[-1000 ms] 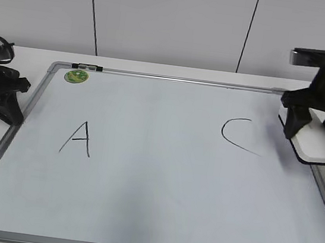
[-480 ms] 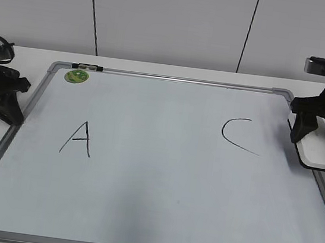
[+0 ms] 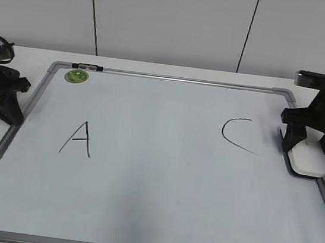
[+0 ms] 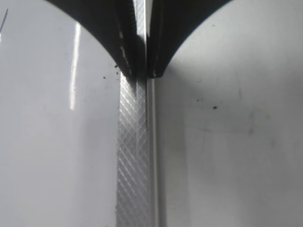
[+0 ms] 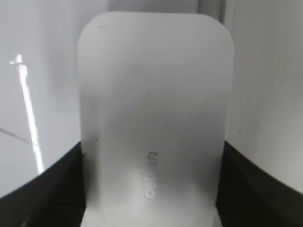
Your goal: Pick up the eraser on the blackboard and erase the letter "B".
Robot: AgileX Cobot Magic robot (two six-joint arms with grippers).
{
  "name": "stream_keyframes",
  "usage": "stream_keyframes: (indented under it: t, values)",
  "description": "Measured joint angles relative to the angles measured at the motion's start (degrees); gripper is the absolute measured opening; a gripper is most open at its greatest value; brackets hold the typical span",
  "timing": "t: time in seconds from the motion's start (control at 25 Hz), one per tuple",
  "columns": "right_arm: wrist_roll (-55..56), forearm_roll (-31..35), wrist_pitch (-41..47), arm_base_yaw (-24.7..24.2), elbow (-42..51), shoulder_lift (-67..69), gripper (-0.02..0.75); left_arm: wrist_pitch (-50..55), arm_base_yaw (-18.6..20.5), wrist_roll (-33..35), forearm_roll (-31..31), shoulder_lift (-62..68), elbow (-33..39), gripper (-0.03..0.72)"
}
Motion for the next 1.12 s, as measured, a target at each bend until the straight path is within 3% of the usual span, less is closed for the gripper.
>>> stream_keyframes:
  t: [0.28, 0.52, 0.76, 0.92, 1.12]
  values:
    - [0.00, 0.00, 0.25, 0.00, -1.77, 1.83, 0.537, 0.00, 0.00, 0.00, 0.00, 0.00, 0.00, 0.034]
    - [0.00, 0.26, 0.80, 0.00, -2.75, 1.83, 0.628, 0.00, 0.00, 0.00, 0.00, 0.00, 0.00, 0.034]
    - [0.00, -0.22, 8.31, 0.00, -9.58, 1.83, 0.635, 0.00, 0.00, 0.00, 0.00, 0.00, 0.00, 0.043]
    - [0.00, -0.22, 11.39, 0.00, -13.91, 1.83, 0.630, -0.26, 0.00, 0.00, 0.00, 0.00, 0.00, 0.128]
    - [-0.76, -0.32, 12.46, 0.00, -14.61, 1.83, 0.623, -0.72, 0.00, 0.00, 0.69, -0.33, 0.11, 0.340]
